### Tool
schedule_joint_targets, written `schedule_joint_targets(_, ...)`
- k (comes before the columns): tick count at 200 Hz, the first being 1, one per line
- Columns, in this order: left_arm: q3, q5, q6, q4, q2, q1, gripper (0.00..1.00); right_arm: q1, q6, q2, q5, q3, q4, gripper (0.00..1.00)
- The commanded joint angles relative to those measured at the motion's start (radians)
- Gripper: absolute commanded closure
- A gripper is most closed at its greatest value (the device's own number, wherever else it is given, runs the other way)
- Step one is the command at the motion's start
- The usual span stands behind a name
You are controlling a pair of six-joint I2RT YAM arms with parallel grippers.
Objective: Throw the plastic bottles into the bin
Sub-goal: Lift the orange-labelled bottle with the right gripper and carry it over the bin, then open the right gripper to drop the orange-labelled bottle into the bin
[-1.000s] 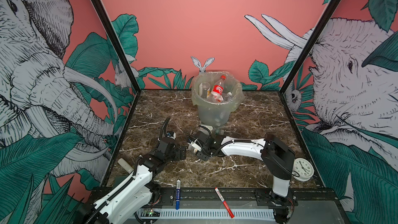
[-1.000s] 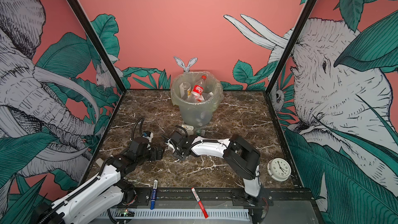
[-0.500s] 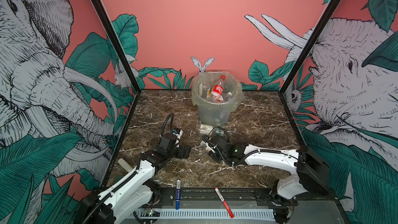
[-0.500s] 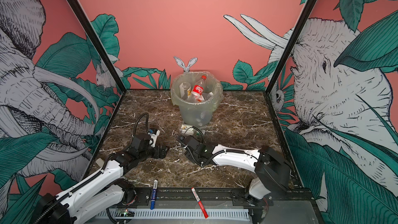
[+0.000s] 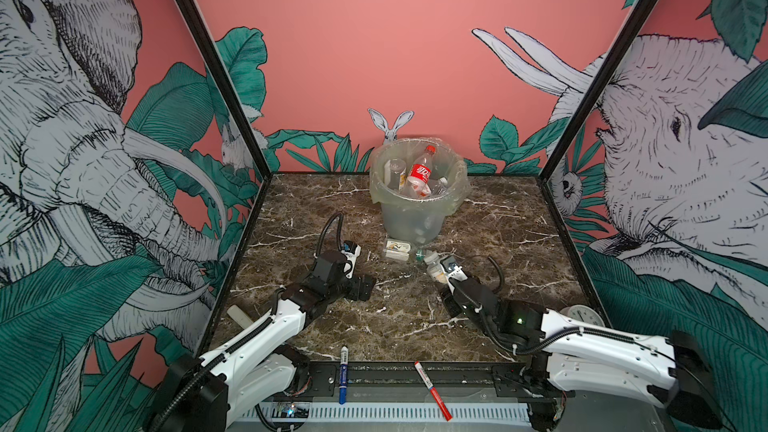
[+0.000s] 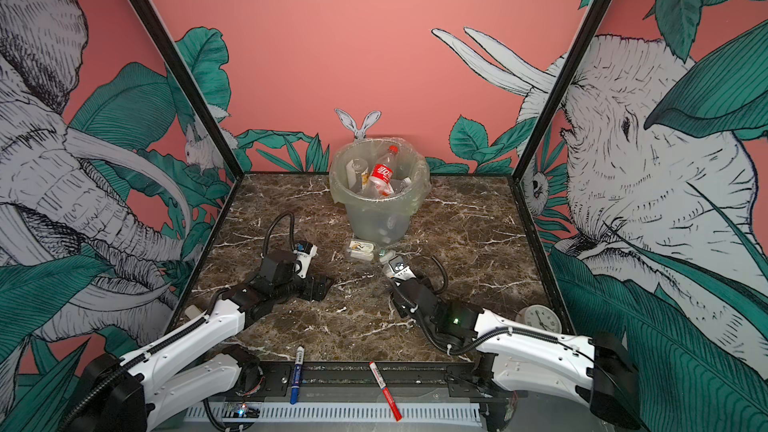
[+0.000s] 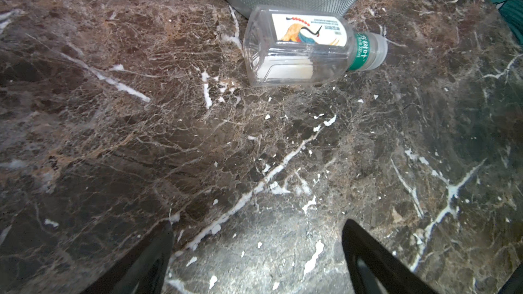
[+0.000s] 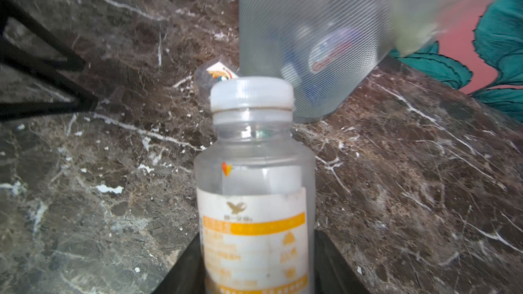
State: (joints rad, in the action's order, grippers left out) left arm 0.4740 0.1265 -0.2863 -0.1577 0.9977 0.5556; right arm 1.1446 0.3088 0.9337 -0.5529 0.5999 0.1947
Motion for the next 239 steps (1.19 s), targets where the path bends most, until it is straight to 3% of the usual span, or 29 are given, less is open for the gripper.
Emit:
schedule_joint_targets(1, 0.023, -0.004, 0.022, 0.043, 0.022, 0.01, 0.06, 0.043, 0.036, -0.097, -0.162, 0.044, 0.022, 0.57)
schedule_joint_targets(22, 0.016, -0.008, 0.023, 0.064, 0.043, 0.015, 0.06, 0.064, -0.038, -0.124, -0.223, 0.163, 0.028, 0.56)
schedule_joint_targets(44, 0.01, -0.01, 0.025, 0.083, 0.057, 0.017, 0.06, 0.058, -0.179, -0.019, -0.234, 0.393, 0.016, 0.55)
schedule_joint_targets(69, 0.001, -0.006, 0.023, 0.113, 0.079, 0.017, 0.06, -0.071, -0.296, 0.242, -0.075, 0.786, 0.023, 0.52)
schedule_joint_targets(84, 0.003, 0.004, 0.018, 0.129, 0.098, 0.017, 0.06, -0.212, -0.282, 0.463, 0.063, 1.095, 0.14, 0.28)
schedule_joint_targets(97, 0.006, 0.008, 0.013, 0.131, 0.106, 0.017, 0.06, -0.278, -0.294, 0.623, 0.026, 1.316, 0.215, 0.02)
schedule_joint_targets(108, 0.004, 0.003, 0.007, 0.126, 0.096, 0.018, 0.06, -0.317, -0.318, 0.716, -0.045, 1.425, 0.232, 0.01)
schedule_joint_targets(118, -0.005, 0.006, -0.002, 0.126, 0.082, 0.017, 0.06, -0.351, -0.293, 0.751, -0.039, 1.495, 0.274, 0.01)
schedule_joint_targets(128, -0.014, 0.003, -0.008, 0.119, 0.06, 0.019, 0.06, -0.353, -0.291, 0.732, -0.043, 1.48, 0.252, 0.01)
schedule_joint_targets(169, -0.05, -0.014, -0.004, 0.088, -0.017, 0.018, 0.06, -0.347, -0.239, 0.461, 0.041, 1.132, 0.074, 0.01)
schedule_joint_targets(239, -0.009, -0.011, 0.005, 0.077, 0.005, 0.02, 0.06, -0.36, -0.224, 0.217, -0.049, 0.771, 0.036, 0.01)
